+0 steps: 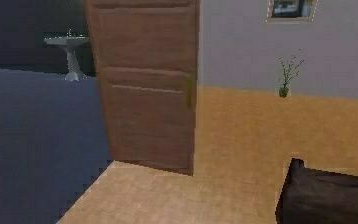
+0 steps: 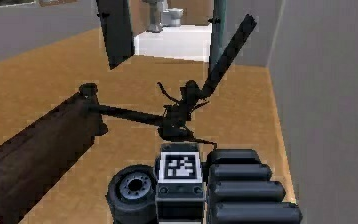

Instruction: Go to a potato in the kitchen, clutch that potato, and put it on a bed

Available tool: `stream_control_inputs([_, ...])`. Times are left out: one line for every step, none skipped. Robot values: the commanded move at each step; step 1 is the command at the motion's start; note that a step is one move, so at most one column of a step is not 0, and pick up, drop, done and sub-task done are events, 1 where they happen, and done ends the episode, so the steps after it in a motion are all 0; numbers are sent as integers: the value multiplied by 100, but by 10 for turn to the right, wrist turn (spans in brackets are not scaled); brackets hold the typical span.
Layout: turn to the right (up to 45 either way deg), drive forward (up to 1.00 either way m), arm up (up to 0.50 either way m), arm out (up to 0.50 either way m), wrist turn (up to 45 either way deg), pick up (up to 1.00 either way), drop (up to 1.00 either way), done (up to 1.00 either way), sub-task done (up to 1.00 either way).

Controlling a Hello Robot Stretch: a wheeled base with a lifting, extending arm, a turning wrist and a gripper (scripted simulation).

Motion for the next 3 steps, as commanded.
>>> stream_control_inputs([450, 0, 0, 0, 0, 0, 0, 0, 0])
stream_control_inputs([330, 0, 0, 0, 0, 0, 0, 0, 0])
stream_control_inputs([0, 15, 0, 0, 0, 0, 0, 0, 0])
